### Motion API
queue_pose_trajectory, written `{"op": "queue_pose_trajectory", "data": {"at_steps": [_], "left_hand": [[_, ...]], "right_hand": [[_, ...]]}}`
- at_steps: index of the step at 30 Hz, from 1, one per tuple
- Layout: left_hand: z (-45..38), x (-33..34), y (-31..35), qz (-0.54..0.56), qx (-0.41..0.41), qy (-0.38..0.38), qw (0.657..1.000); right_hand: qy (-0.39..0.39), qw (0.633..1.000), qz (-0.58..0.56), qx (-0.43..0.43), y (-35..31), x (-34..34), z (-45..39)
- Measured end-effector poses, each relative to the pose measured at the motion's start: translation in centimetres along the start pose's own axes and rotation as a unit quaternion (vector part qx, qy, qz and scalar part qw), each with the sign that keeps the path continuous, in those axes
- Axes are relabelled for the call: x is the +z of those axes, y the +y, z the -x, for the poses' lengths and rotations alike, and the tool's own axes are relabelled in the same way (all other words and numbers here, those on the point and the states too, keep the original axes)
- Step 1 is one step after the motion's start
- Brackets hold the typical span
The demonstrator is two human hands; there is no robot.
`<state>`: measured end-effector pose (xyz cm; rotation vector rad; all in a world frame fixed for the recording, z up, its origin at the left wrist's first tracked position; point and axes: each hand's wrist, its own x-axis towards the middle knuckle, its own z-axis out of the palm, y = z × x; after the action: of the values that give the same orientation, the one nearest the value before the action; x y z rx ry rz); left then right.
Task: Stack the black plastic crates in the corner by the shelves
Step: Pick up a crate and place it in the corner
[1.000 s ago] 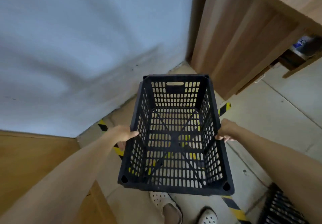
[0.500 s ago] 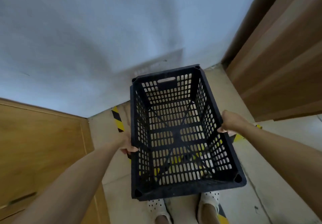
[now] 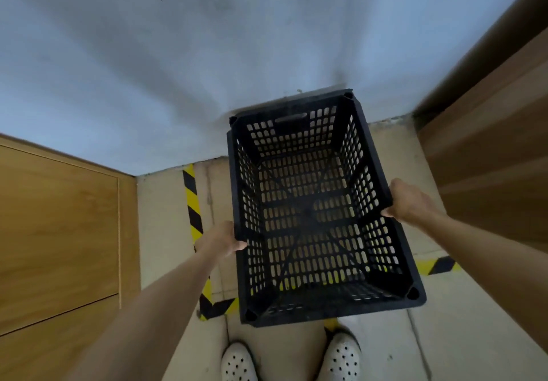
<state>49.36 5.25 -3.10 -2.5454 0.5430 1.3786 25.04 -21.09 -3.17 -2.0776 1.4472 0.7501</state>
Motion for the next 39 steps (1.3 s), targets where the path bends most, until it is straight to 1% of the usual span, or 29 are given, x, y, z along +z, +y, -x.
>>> {"op": "queue_pose_trajectory", "data": {"at_steps": [3, 9, 11, 15, 18, 21, 24, 26, 28, 32, 36, 39], "left_hand": [[-1.2, 0.3, 0.8, -0.023, -0.011, 0.033, 0.999], [-3.0, 2.3, 1.5, -0.028, -0.02, 0.053, 0.998], [-3.2, 2.6, 2.0, -0.018, -0.016, 0.033, 0.999], [-3.5, 2.1, 3.0, 0.069, -0.008, -0.067, 0.995], [-2.6, 0.6, 4.2, 0.018, -0.004, -0.1, 0.995], [-1.1, -2.0, 6.1, -0.047, 0.047, -0.055, 0.996], [0.7, -5.0, 8.3, -0.074, 0.083, -0.007, 0.994], [2.5, -7.0, 9.8, -0.091, 0.118, 0.004, 0.989], [4.4, -8.7, 11.0, -0.108, 0.152, 0.014, 0.982], [8.5, -11.4, 13.2, -0.147, 0.193, 0.047, 0.969], [12.5, -12.2, 15.2, -0.187, 0.218, 0.051, 0.956], [14.9, -11.6, 16.0, -0.217, 0.243, 0.062, 0.943]], "right_hand": [[0.012, 1.0, -0.008, 0.006, -0.2, 1.3, -1.5], [0.006, 1.0, -0.01, 0.011, 0.0, 3.7, -3.6], [-0.005, 0.999, -0.035, 0.015, 0.1, 3.8, -4.3], [-0.031, 0.995, -0.083, 0.037, 0.4, 3.4, -5.2], [-0.082, 0.992, -0.081, 0.057, -0.3, 2.5, -4.7], [-0.104, 0.991, -0.07, 0.043, -1.6, 1.5, -3.5], [-0.095, 0.993, -0.063, -0.029, -3.1, -0.4, -1.4], [-0.111, 0.989, -0.065, -0.07, -4.2, -2.3, 0.3], [-0.12, 0.985, -0.077, -0.093, -5.0, -4.2, 1.9], [-0.095, 0.979, -0.112, -0.139, -5.0, -8.1, 5.7], [-0.088, 0.975, -0.141, -0.15, -2.6, -10.1, 9.3], [-0.083, 0.979, -0.141, -0.122, 0.2, -10.3, 11.9]]}}
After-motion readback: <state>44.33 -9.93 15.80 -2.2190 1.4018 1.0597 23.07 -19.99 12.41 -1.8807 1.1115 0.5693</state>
